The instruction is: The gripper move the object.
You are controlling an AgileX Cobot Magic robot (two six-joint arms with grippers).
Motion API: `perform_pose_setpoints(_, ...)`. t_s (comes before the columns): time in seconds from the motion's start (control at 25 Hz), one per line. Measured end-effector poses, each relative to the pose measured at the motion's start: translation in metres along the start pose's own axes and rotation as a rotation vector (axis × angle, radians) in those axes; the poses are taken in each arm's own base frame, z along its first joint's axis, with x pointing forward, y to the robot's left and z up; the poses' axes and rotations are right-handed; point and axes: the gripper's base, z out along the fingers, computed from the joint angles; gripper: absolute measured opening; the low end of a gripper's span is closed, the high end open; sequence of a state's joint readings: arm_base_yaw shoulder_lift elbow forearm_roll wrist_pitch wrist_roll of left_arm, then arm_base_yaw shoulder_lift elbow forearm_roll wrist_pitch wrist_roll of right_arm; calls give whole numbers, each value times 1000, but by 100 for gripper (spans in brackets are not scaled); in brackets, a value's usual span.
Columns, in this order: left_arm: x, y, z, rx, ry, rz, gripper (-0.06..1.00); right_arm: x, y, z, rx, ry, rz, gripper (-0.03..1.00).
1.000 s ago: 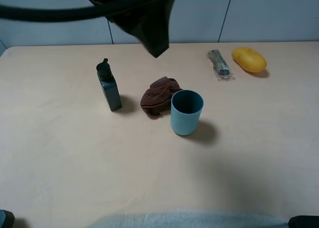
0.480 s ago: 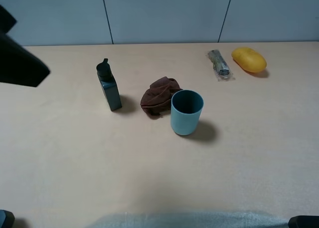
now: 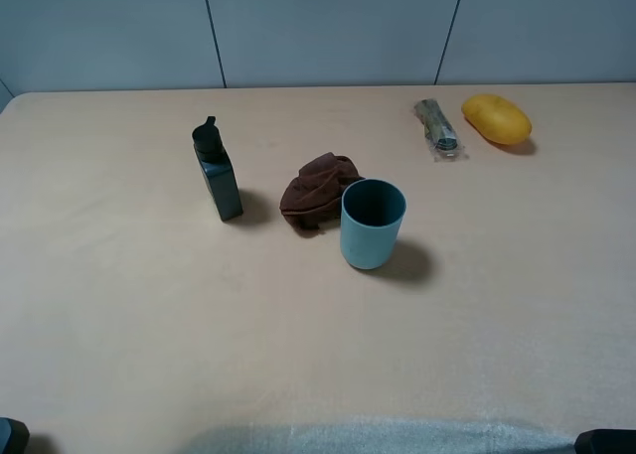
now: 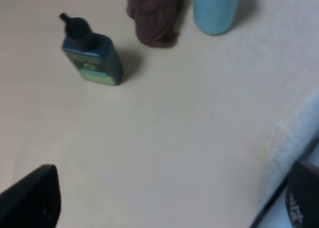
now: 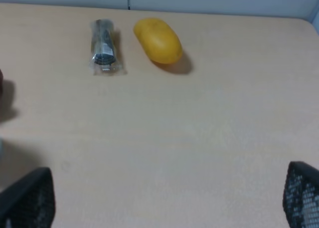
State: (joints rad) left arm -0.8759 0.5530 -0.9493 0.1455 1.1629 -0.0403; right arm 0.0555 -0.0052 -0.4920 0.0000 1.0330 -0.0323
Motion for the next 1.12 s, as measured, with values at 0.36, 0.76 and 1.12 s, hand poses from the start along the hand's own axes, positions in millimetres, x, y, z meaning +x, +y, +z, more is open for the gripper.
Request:
perform_pose_setpoints(0.36,63,5,-12,-241,-45,-185,91,0,0,0,0,0,1,69)
perform_pose_setpoints(0.76,104,-5,-9,-502,-52,-367,91,0,0,0,0,0,1,69)
perform_pose_setpoints(1.12,129,-15,12,-602,-117,-474,91,0,0,0,0,0,1,69)
